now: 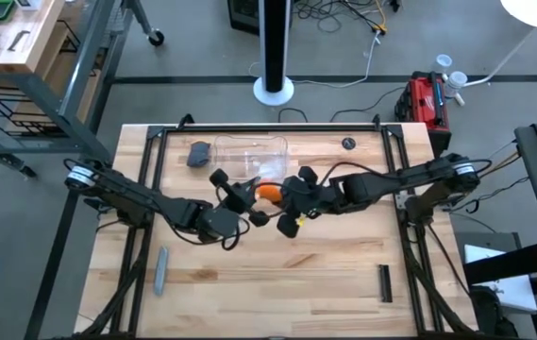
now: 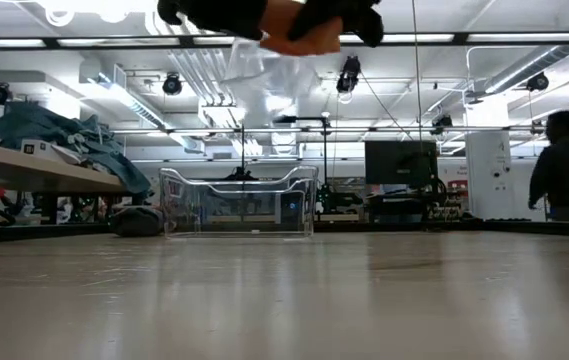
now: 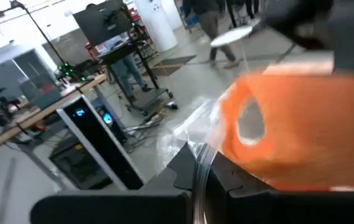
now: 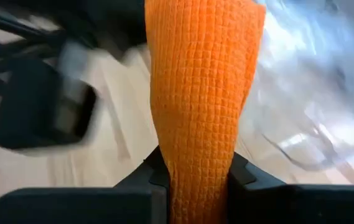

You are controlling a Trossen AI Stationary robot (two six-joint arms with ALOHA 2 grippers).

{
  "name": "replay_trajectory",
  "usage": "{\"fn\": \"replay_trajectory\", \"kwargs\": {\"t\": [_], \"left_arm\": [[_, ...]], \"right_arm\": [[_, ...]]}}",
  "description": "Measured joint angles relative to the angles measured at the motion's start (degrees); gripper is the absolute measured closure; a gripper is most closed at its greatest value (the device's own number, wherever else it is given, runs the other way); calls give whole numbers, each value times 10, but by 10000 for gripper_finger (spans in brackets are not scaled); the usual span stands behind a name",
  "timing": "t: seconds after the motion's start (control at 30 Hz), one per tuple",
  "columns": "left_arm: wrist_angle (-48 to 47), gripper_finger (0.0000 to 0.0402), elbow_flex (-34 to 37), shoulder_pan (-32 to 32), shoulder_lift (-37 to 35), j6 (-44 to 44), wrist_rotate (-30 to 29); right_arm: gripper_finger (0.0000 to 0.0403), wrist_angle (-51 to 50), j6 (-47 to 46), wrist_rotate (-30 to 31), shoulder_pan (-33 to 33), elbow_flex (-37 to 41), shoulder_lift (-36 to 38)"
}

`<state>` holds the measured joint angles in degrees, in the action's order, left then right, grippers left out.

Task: Roll bandage
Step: Close the transparent zip bag

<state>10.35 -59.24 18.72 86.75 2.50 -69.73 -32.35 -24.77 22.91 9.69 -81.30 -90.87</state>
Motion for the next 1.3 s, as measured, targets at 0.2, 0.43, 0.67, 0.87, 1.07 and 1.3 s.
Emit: {"fn": "replay_trajectory", "kwargs": {"t": [0.2, 0.43, 0.67, 0.87, 1.07, 1.3], "left_arm": [[10, 402, 0, 6, -3, -14, 23], [54, 402, 0, 6, -3, -21, 62], [57, 402, 0, 6, 0, -26, 73], [51, 402, 2, 5, 18, -34, 95], [53, 402, 3, -4, 21, -107, 59], [58, 402, 3, -10, 21, -154, 94]], "right_arm": [[347, -12, -8, 16, -4, 1, 0], [347, -13, -9, -54, -27, 1, -13], [347, 1, -15, -83, -54, 1, -17], [347, 19, -42, -155, -93, 1, -3], [347, 40, -53, -193, -103, 0, -2], [347, 62, -51, -169, -112, -9, -2]]}}
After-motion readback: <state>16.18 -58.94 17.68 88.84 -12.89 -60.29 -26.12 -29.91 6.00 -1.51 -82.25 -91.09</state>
